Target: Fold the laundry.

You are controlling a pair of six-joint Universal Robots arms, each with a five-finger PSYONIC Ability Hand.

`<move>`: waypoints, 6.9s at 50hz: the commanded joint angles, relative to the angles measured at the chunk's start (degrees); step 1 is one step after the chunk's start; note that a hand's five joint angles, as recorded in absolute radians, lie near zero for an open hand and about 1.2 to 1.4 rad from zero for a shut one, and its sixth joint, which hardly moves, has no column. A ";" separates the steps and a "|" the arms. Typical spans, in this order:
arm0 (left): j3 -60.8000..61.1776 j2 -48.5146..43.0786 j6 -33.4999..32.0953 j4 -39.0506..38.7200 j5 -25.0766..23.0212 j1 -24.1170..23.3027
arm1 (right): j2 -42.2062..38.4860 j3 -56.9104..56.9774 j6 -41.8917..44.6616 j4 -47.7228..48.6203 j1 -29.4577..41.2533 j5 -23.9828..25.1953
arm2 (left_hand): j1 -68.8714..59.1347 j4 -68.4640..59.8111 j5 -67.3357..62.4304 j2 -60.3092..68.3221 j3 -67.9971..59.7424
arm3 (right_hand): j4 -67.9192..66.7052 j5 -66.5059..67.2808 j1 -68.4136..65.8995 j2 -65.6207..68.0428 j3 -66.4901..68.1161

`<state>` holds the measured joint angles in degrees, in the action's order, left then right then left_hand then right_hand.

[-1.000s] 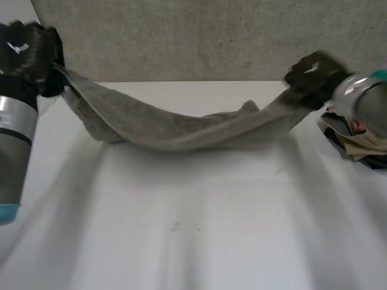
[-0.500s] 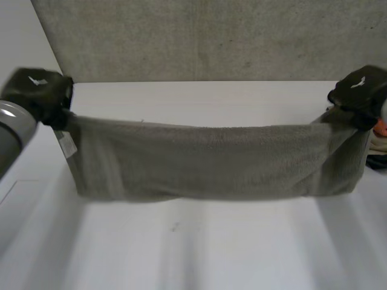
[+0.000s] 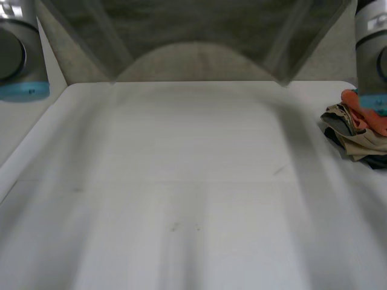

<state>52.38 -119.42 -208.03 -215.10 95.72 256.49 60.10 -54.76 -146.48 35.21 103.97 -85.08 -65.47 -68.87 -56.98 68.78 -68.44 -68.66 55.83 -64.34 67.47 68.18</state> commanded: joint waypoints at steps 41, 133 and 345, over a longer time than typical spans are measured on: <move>50.37 22.04 -17.76 37.31 -6.07 1.74 | 8.28 -31.12 23.62 -47.79 -7.47 4.13 | -14.53 -11.13 -13.02 11.22 -11.56 | -11.34 14.17 -15.66 12.53 11.82; 43.95 16.58 -0.36 20.59 -0.27 -8.28 | 2.20 -24.44 12.98 -36.35 -23.39 7.20 | 55.47 58.87 56.98 -58.78 58.44 | -11.34 14.17 -15.66 12.53 11.82; 27.69 22.74 20.03 37.20 -26.81 -16.02 | 1.77 -9.50 -19.89 6.26 -3.67 8.17 | 51.21 54.62 52.73 -54.52 54.19 | -11.34 14.17 -15.66 12.53 11.82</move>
<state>79.84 -96.73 -188.28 -177.80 68.97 240.59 61.30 -68.08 -162.81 35.91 108.74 -77.05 -10.92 -11.52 -2.75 11.78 -12.04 -68.30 53.29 -58.91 65.49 65.70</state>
